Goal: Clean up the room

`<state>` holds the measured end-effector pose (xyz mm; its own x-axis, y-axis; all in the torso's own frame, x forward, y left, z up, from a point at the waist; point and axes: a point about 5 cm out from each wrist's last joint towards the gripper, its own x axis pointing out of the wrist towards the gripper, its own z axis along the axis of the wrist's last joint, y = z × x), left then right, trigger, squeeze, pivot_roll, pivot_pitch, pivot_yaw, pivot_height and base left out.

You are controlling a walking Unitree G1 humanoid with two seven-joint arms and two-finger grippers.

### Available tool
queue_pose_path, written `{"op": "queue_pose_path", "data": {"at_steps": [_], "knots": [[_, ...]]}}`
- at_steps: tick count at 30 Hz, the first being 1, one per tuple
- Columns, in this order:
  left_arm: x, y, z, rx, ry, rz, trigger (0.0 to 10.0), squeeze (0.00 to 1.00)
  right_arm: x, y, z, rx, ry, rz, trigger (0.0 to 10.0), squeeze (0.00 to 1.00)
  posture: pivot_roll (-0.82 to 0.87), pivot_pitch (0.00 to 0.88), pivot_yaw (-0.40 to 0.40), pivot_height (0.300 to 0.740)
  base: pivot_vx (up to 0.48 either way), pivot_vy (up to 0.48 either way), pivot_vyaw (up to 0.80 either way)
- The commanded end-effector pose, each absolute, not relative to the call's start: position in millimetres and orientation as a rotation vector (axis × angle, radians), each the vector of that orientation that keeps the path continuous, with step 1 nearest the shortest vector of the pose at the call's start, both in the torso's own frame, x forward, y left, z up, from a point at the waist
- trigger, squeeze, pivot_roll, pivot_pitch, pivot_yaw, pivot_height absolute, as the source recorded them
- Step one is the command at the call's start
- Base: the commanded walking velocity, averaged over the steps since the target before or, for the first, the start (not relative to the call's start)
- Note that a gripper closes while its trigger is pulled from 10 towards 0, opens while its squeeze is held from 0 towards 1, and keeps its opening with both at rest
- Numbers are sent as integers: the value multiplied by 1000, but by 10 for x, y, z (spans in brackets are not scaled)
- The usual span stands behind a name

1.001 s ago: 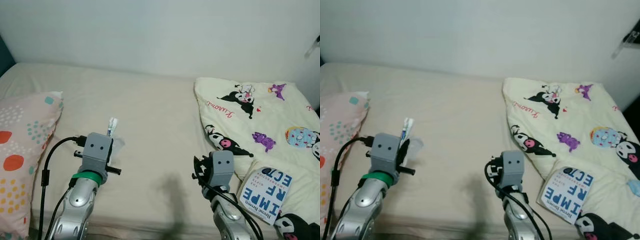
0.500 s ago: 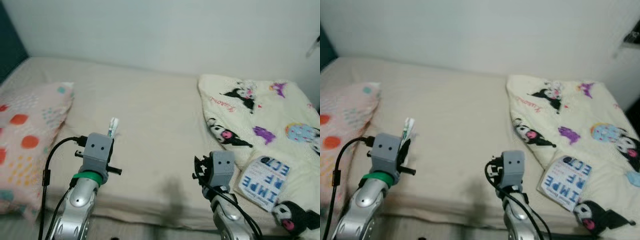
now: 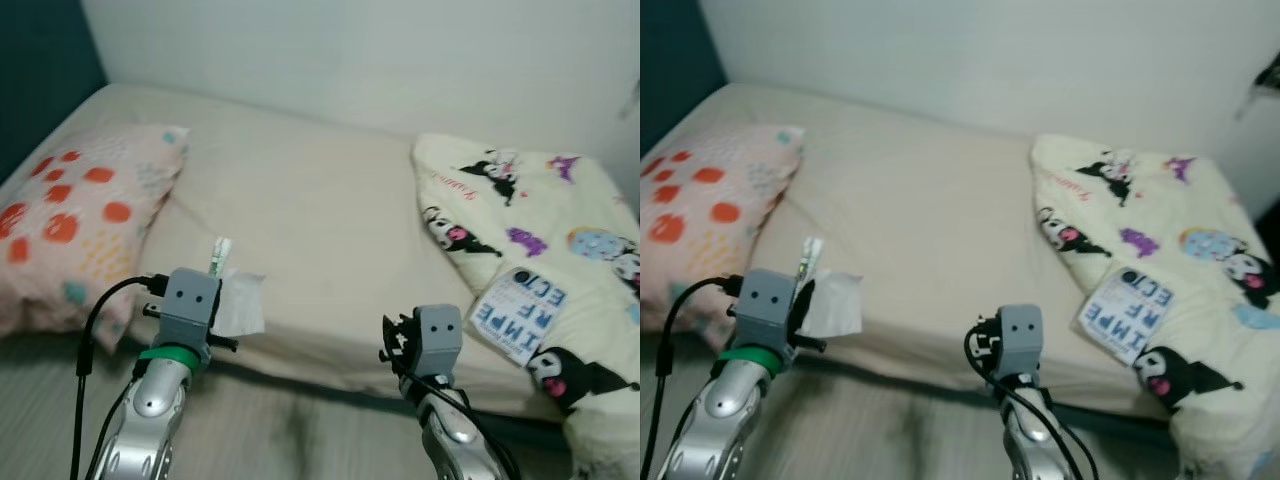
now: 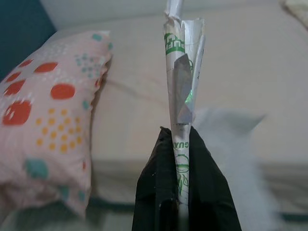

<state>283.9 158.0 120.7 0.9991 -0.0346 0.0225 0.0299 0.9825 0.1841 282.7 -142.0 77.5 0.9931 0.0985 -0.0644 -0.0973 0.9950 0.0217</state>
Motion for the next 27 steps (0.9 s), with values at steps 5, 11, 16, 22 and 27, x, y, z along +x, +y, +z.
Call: {"op": "queue_pose_path", "data": {"at_steps": [5,11,16,22,27], "knots": [[2827,1524,1162,185,-9,-53,10000,0,2776,-1470,698,8,95,86,10000,0,-29,66,2,717,-385,0,0],[2840,1527,1124,175,25,-36,10000,0,2766,-1456,684,-26,107,113,10000,0,-29,66,2,717,0,0,529],[2843,1522,1115,177,34,-30,10000,0,2763,-1462,682,-25,108,115,10000,0,-29,66,2,717,0,0,798],[2854,1517,1097,171,57,-13,10000,0,2752,-1453,675,-25,111,132,10000,0,-33,64,3,717,0,0,785],[2859,1514,1096,170,59,-14,10000,0,2751,-1449,673,-26,111,135,10000,0,-33,64,3,717,0,0,786]]}}
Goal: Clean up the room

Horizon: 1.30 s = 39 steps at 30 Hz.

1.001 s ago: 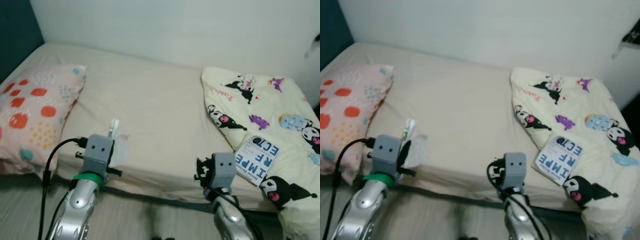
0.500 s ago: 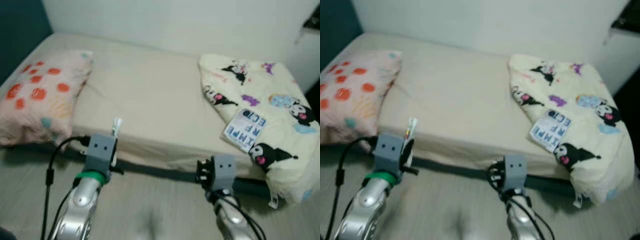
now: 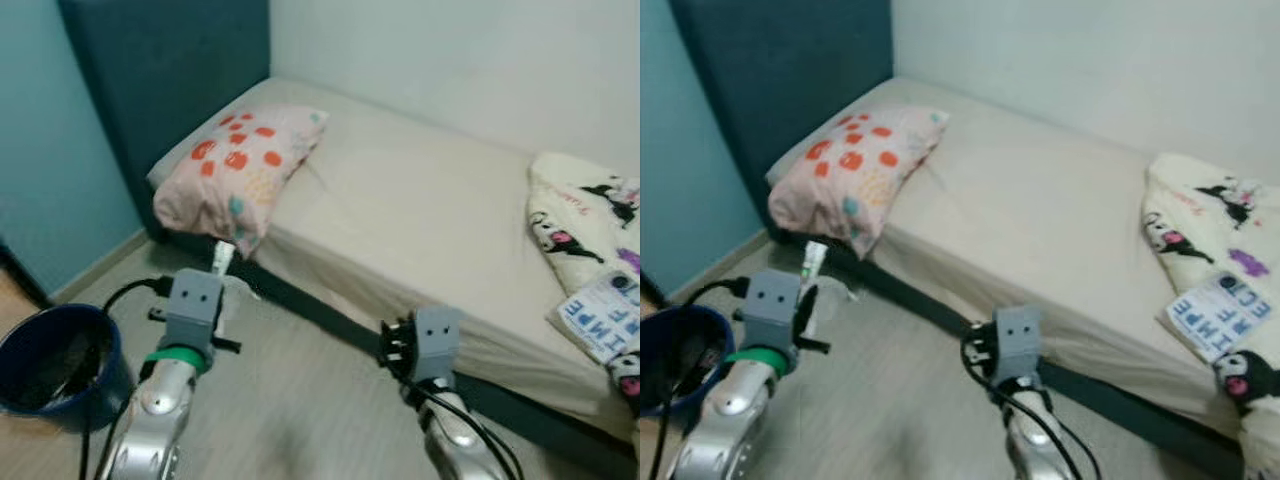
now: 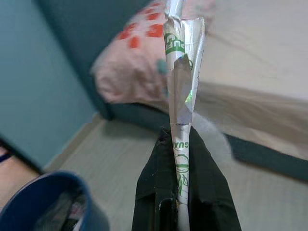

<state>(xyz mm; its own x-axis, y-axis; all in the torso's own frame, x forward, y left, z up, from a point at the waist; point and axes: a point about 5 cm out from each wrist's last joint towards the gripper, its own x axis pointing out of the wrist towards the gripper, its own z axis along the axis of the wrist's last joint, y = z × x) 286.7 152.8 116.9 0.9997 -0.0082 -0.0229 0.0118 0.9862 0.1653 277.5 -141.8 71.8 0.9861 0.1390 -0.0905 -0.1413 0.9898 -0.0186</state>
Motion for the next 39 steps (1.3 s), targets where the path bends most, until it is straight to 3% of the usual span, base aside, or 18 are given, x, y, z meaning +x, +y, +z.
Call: {"op": "queue_pose_path", "data": {"at_steps": [1,21,39], "knots": [[2860,1511,1095,169,61,-15,10000,0,2750,-1445,673,-26,111,139,10000,0,-33,64,3,717,0,0,781],[2864,1488,1080,177,68,-15,10000,0,2663,-1272,628,-15,141,292,10000,0,-37,64,-1,717,0,0,784],[2890,1482,1044,169,73,6,10000,0,2650,-1265,631,-8,142,299,10000,0,-39,72,-6,717,39,0,780]]}}
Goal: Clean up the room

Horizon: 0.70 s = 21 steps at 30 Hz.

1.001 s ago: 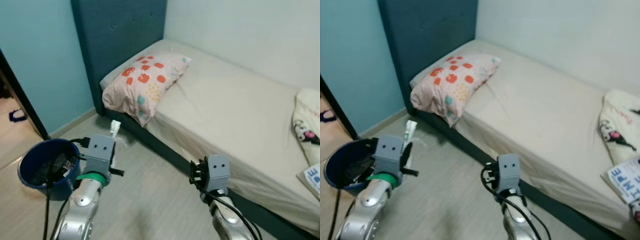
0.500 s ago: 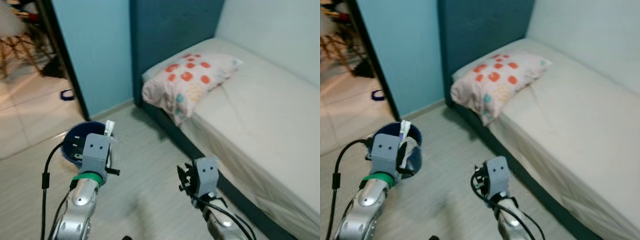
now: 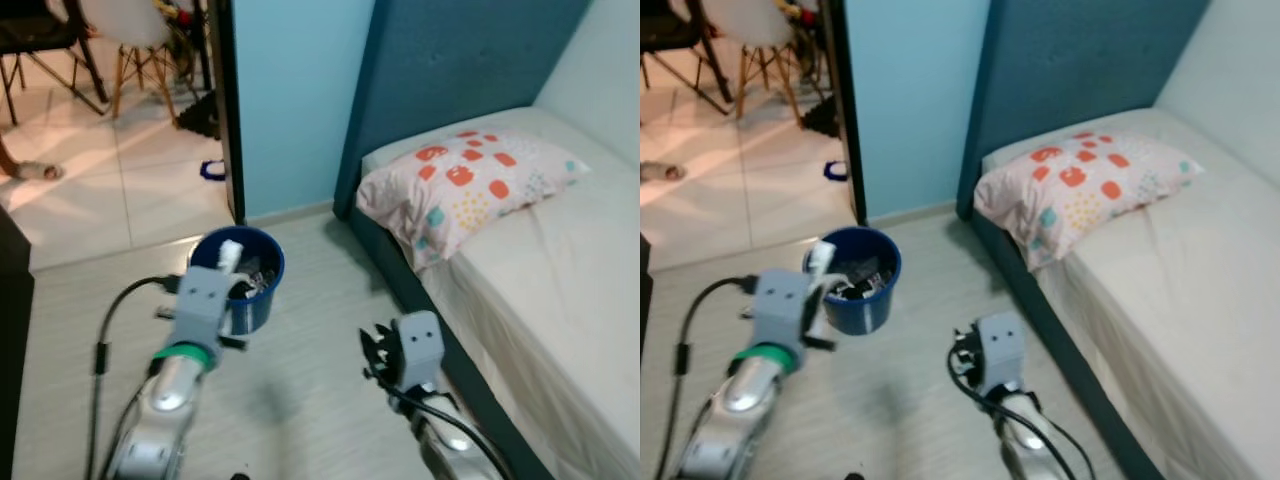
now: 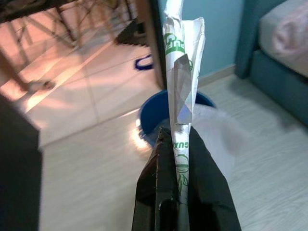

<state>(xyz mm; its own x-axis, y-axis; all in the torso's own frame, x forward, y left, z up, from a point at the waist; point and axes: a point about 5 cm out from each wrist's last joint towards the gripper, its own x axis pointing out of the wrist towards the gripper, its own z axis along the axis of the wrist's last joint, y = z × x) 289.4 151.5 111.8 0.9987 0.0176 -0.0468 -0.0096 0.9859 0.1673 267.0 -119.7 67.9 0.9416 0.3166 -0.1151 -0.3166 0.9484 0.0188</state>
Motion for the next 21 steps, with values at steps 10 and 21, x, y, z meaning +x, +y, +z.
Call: {"op": "queue_pose_path", "data": {"at_steps": [10,21], "knots": [[2998,1449,1003,146,92,8,10000,0,2719,-1438,679,8,125,192,10000,0,-59,72,-3,717,414,123,86],[3032,1398,1013,154,81,-18,10000,0,2750,-1593,705,4,116,128,10000,0,-69,73,0,717,395,270,0]]}}
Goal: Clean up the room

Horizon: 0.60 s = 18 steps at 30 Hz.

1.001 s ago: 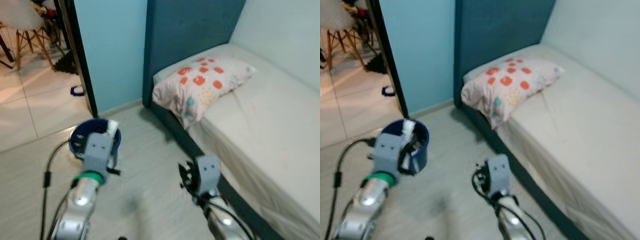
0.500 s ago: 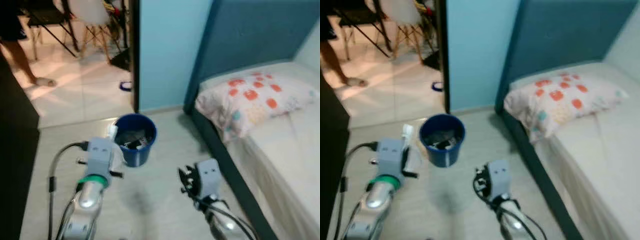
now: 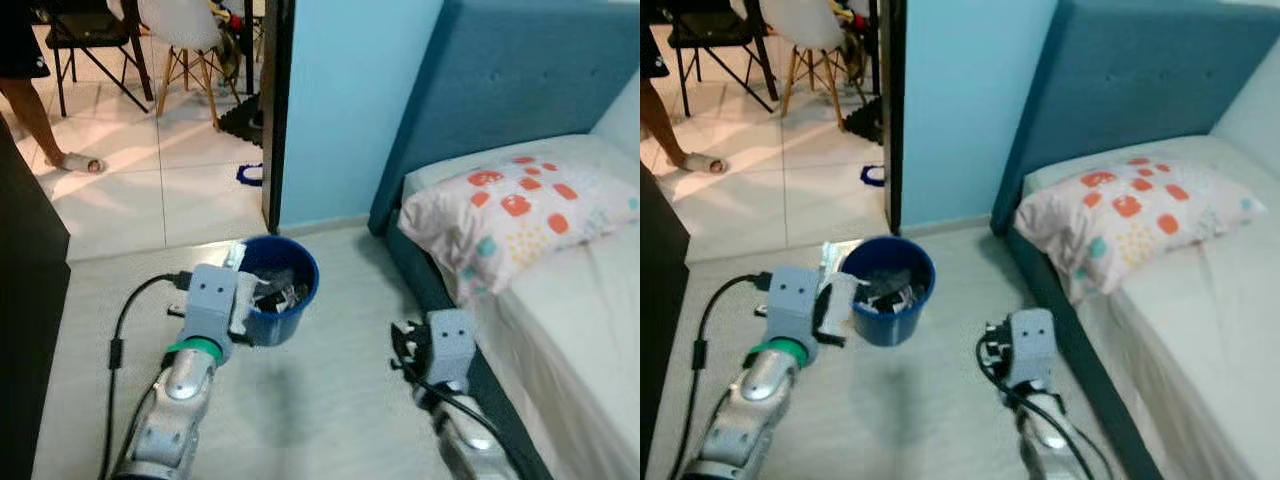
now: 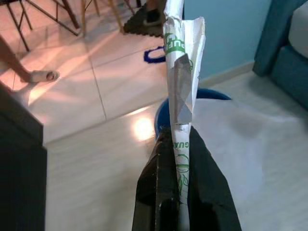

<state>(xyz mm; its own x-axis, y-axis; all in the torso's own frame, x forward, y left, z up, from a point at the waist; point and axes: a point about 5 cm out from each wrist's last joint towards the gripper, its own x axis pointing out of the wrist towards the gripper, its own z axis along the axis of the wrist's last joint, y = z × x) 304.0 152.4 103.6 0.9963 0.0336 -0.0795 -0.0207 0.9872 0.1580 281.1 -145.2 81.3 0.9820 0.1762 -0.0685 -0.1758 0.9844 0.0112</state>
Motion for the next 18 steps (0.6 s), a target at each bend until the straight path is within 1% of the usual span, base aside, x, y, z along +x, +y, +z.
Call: {"op": "queue_pose_path", "data": {"at_steps": [1,10,18], "knots": [[3037,1391,1010,155,79,-21,10000,0,2755,-1597,709,3,114,125,10000,0,-75,73,6,717,382,289,0],[3058,1385,1003,156,79,-24,10000,0,2751,-1613,702,0,115,114,10000,0,-75,73,6,717,371,293,0],[3075,1331,991,179,83,-43,10000,0,2762,-1607,697,0,116,114,10000,0,-70,70,9,717,0,0,0]]}}
